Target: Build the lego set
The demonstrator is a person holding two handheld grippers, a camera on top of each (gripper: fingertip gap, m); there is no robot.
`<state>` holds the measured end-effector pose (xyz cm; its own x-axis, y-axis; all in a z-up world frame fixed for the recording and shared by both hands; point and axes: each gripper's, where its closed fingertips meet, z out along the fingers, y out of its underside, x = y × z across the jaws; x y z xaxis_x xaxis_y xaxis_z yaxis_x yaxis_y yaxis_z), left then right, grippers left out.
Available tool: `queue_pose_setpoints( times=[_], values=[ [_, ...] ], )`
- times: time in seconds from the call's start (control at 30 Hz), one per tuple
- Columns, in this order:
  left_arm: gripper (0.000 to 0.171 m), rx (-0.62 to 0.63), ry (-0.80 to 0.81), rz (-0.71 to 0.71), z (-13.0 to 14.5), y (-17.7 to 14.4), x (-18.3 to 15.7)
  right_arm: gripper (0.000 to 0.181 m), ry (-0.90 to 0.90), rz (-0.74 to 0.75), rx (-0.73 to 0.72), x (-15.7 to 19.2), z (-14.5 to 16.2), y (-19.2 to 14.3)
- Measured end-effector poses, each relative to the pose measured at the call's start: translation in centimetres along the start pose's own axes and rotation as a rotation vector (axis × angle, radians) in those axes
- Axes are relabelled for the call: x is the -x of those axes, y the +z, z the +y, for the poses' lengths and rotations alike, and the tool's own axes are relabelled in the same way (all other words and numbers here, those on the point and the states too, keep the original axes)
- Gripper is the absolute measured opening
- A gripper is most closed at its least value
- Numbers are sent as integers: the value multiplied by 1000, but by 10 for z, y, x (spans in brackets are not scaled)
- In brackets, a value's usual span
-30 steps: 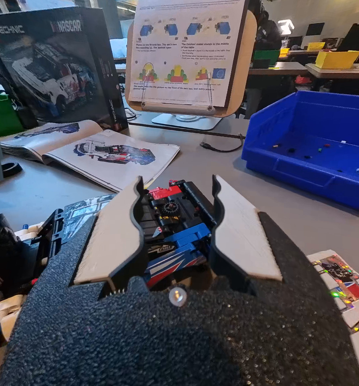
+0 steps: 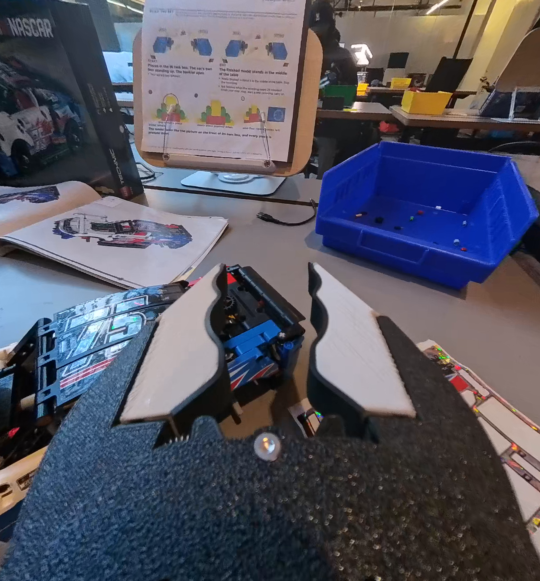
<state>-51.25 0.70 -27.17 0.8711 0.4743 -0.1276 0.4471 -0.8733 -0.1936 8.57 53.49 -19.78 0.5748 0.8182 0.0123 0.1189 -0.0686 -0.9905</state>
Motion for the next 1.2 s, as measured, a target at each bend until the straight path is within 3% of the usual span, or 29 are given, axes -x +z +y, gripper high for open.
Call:
queue_pose_setpoints(
  times=[0.13,0.2,0.27,0.3,0.33,0.53,0.77,0.9,1.03,1.13,1.2],
  values=[
    [44,66,19,-87,6,11,9,51,12,-26,-1,3,0,1],
    [42,129,29,-59,11,16,3,50,18,-44,-11,5,-1,0],
    [22,148,42,6,10,18,-6,50,29,-56,-25,6,-3,-1],
    [18,160,45,-11,9,18,-3,50,38,-60,-31,5,-4,-1],
    [3,169,68,-63,9,19,6,50,49,-65,-40,5,-6,-2],
    [0,144,118,-105,8,16,6,48,125,-101,-93,1,-12,-8],
    [0,39,113,-122,-5,-14,5,48,165,-118,-122,-1,-16,-12],
    [0,-42,133,-103,-18,-33,-3,48,169,-116,-125,-2,-16,-13],
    [0,-225,185,-144,-42,-65,-20,48,167,-107,-128,-3,-16,-15],
    [0,-452,284,-144,-68,-107,-61,48,160,-110,-134,-2,-17,-16],
    [0,-630,397,-63,-83,-138,-116,48,156,-113,-129,-1,-17,-15]
  ],
)
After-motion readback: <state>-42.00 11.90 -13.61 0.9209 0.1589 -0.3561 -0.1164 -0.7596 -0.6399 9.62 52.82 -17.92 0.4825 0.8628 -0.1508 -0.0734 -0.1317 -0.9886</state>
